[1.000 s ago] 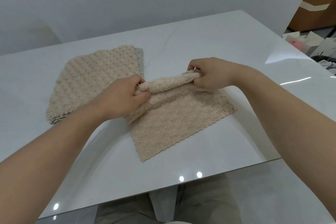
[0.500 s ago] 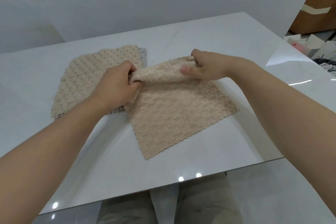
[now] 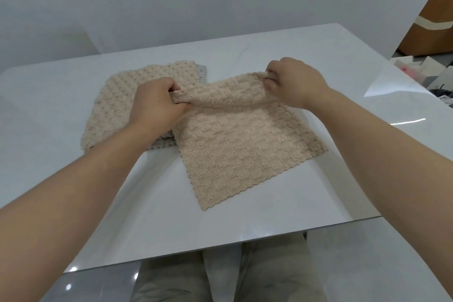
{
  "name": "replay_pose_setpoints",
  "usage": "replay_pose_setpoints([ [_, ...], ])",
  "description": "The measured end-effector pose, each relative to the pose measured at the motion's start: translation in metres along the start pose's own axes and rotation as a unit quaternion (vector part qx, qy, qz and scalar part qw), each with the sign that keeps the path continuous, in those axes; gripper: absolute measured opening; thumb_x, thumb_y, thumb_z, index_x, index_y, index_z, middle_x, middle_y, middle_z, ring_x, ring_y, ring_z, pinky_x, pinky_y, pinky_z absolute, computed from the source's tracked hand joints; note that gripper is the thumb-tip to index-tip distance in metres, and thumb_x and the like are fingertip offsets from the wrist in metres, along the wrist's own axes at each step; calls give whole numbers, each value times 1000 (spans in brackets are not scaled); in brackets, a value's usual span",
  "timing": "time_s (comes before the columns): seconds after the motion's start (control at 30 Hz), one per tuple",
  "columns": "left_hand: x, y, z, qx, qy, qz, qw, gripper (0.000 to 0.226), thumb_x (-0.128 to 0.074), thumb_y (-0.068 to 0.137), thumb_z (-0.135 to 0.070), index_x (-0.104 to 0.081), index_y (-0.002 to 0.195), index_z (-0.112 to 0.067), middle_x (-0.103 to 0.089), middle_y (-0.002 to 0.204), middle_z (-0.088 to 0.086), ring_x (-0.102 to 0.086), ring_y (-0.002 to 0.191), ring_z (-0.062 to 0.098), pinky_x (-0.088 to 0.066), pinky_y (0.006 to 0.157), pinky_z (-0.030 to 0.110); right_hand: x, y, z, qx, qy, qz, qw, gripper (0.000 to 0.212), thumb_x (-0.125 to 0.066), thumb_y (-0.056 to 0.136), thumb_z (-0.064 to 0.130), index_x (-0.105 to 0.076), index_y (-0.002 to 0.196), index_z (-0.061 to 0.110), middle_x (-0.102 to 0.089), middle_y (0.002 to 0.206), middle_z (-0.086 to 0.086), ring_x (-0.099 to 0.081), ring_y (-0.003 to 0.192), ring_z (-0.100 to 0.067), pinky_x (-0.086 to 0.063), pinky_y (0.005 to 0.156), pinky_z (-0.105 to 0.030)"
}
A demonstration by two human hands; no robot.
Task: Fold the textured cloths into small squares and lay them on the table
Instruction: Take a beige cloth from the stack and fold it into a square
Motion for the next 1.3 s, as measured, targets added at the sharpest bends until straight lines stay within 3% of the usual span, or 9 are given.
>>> replay_pose_setpoints([
  [0.17, 1, -23, -7, -8, -67, -22, 997, 17, -76, 89, -22, -70, 105, -19, -65, 90, -13, -60, 88, 8, -43, 73, 14, -5, -21, -7, -37, 6, -42, 998, 24, -51, 102, 40, -67, 104, 21, -65, 96, -2, -61, 90, -29, -51, 72, -39],
  [0.23, 0, -40, -10, -38, -90, -19, 995, 15, -73, 91, -20, -70, 106, -23, -67, 92, -15, -62, 85, 2, -44, 75, 11, -4, -36, -10, -71, 68, -65, 993, 20, -54, 100, 34, -69, 101, 20, -70, 91, -1, -65, 87, -28, -55, 74, -41],
  [0.37, -11, -80, -2, -142, -76, -28, 987, 23, -74, 84, -1, -72, 100, -16, -74, 99, -5, -70, 102, 11, -55, 89, 25, -10, -73, -7, -207, 274, -74, 936, 27, -52, 90, 13, -75, 101, 22, -73, 90, 8, -70, 86, -14, -58, 84, -33],
  [0.47, -22, -107, -1, -170, -88, -31, 981, 24, -76, 79, 7, -72, 94, -11, -73, 103, -2, -66, 117, 12, -49, 103, 24, -12, -97, -2, -276, 320, -97, 901, 33, -45, 89, 16, -76, 95, 25, -71, 89, 14, -68, 91, -12, -55, 87, -31],
  [0.57, -30, -126, -3, -165, -103, -31, 981, 23, -78, 77, 7, -71, 90, -11, -72, 103, -3, -65, 120, 11, -48, 104, 26, -13, -118, 4, -294, 330, -121, 889, 29, -46, 92, 21, -74, 93, 27, -68, 87, 19, -64, 89, -7, -49, 85, -27],
  [0.8, -42, -154, -8, -217, -88, 5, 972, 15, -73, 83, 1, -67, 89, -11, -71, 105, -3, -61, 128, 13, -52, 102, 31, -26, -148, 8, -246, 269, -144, 920, 16, -60, 91, 20, -67, 105, 26, -61, 105, 9, -54, 96, -5, -37, 83, -10],
  [0.9, -44, -160, -5, -302, -53, 10, 952, 2, -67, 88, -5, -69, 89, -4, -71, 106, 6, -59, 132, 22, -51, 106, 31, -29, -156, 10, -231, 249, -149, 929, 17, -61, 92, 18, -66, 107, 24, -58, 107, 8, -53, 96, -5, -42, 87, -17],
  [1.07, -46, -161, -2, -310, -43, 4, 950, 11, -76, 89, -13, -71, 87, -3, -71, 102, 7, -60, 129, 24, -49, 108, 30, -30, -166, 11, -203, 206, -163, 943, 18, -62, 92, 12, -67, 107, 19, -58, 111, 3, -47, 95, 0, -32, 84, 1],
  [1.3, -47, -161, -1, -318, -33, 3, 948, 23, -81, 89, -28, -75, 85, -6, -73, 99, 5, -63, 126, 25, -55, 99, 37, -36, -170, 15, -198, 187, -150, 950, 18, -60, 92, 10, -67, 107, 16, -56, 115, -1, -52, 109, -14, -25, 87, 4],
])
Point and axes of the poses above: each hand's wrist, its own y-axis towards the middle knuckle, its own x-axis out of the back of the hand, z = x × y, the point moved 2 cm from there along y, towards the middle knuckle
